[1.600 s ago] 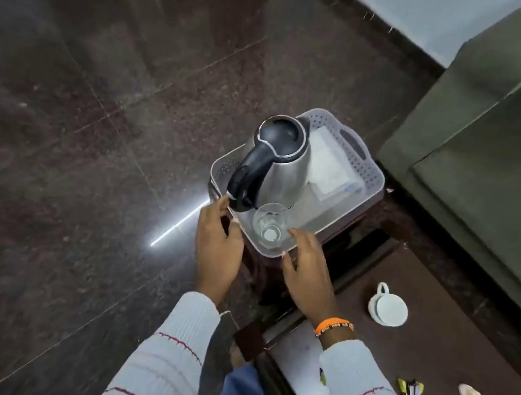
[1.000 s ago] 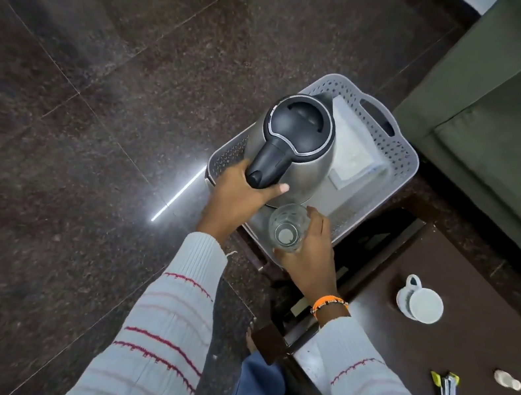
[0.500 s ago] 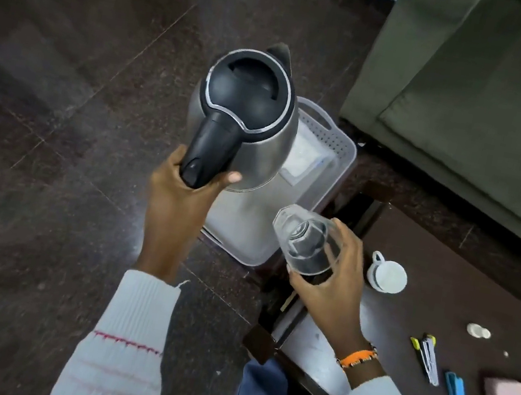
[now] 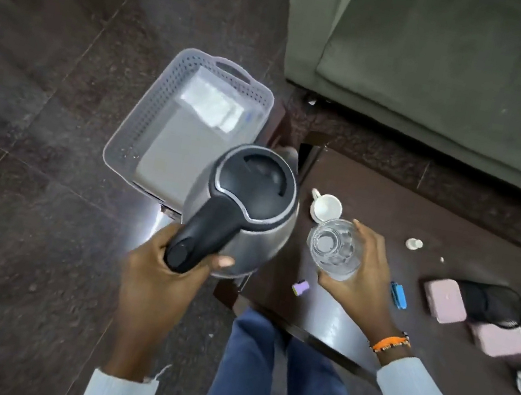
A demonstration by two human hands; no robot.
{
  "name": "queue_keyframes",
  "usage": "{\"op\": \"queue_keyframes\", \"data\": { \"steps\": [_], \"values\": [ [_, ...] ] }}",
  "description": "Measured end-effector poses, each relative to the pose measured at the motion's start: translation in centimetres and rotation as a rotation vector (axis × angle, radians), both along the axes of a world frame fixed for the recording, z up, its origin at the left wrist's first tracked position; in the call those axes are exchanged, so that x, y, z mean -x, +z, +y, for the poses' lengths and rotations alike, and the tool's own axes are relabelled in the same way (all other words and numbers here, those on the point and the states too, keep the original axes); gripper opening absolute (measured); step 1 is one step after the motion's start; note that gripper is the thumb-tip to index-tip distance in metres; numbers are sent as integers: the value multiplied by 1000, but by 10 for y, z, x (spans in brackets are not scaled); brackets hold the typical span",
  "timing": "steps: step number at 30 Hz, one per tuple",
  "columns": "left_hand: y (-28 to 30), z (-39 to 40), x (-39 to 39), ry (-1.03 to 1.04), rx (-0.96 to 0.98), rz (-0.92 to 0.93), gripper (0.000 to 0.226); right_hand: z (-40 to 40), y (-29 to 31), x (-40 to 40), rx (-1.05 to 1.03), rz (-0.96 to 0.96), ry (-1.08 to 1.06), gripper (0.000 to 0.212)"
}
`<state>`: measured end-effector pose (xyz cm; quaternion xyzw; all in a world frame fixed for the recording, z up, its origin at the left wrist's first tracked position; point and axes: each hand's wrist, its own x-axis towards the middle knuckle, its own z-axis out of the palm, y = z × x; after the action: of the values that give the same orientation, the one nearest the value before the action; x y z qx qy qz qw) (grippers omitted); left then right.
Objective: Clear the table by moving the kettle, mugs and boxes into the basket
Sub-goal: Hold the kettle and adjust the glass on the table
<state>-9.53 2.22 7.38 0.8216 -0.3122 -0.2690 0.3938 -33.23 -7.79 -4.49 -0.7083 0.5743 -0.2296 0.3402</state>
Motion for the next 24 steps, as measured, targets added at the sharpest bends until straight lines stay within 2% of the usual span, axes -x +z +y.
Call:
{"op": "queue_keyframes", "data": {
  "steps": [3, 9, 16, 21, 24],
  "values": [
    [-7, 8, 33, -71, -84, -69, 40, 6, -13, 23, -97, 3, 40, 87],
    [-26, 26, 73, -79, -210, -53, 40, 10, -47, 45, -229, 29, 173, 79],
    [-44, 40, 87, -69, -361, -62, 40, 9, -92, 38, -283, 285, 147, 76],
    [-50, 44, 91, -114, -409, -54, 34, 5, -114, 33, -337, 324, 127, 81],
    [-47, 46, 91, -213, -390, 3, 24, 1, -123, 31, -374, 344, 139, 84]
  ]
}}
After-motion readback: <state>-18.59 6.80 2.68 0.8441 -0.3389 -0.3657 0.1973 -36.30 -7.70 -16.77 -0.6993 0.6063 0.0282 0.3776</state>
